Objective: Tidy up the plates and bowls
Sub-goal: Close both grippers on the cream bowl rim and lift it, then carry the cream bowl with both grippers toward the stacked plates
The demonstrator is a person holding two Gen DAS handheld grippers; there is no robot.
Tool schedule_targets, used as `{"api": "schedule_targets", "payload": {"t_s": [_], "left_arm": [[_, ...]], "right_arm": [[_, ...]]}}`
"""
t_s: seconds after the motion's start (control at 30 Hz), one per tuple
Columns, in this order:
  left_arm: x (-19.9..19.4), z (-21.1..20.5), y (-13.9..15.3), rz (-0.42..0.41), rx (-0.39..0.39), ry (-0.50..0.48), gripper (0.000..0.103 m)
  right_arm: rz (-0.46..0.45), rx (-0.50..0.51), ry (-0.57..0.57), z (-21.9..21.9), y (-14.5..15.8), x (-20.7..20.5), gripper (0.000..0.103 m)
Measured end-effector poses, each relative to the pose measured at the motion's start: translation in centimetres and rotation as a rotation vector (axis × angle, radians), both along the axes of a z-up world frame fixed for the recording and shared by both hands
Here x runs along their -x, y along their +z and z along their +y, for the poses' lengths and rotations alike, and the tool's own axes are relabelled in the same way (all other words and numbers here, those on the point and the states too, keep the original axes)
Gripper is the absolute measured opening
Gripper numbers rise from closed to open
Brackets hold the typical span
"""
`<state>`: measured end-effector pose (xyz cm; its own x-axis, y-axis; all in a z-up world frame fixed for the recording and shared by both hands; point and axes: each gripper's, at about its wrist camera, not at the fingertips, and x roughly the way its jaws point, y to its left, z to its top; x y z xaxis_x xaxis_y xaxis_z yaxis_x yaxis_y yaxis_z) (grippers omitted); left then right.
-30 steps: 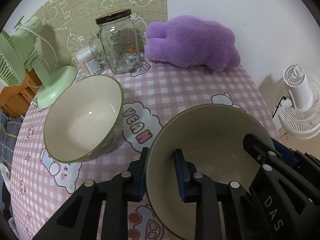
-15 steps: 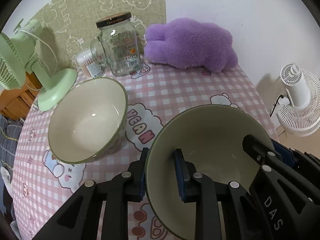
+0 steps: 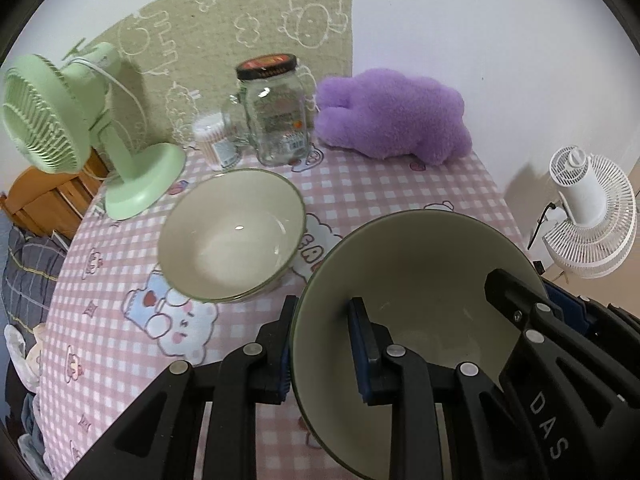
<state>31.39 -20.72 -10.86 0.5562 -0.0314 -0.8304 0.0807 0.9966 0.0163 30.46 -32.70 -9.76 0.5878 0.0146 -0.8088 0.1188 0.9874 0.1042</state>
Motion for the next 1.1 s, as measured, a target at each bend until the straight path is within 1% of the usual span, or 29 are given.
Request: {"api": "schedule_targets", "payload": {"t_s": [0.3,0.6,0.83,1.1], "left_arm": [[3.1,2.7,2.6,-0.029,0.018,0.02,0.022],[7.1,6.9,4.7,-0.055,0.028,0.024,0.022],[10.4,10.9,5.5,-0.059,0.027,0.016,0.022],[14.0,15.9,5.5,-0.052,0.025,0.013,0.022]], "right_arm": [[-0.03,0.015,0.019,2.6,2.7,3.0,0.023],[-0.055,0.029,0.028,6.7,4.7,6.8,0.023],[-0.055,0.033,0.027,11.1,5.7,10.3,0.023],[-0.048,0.036,0.033,16.0,5.7,13.7,0.023]]}}
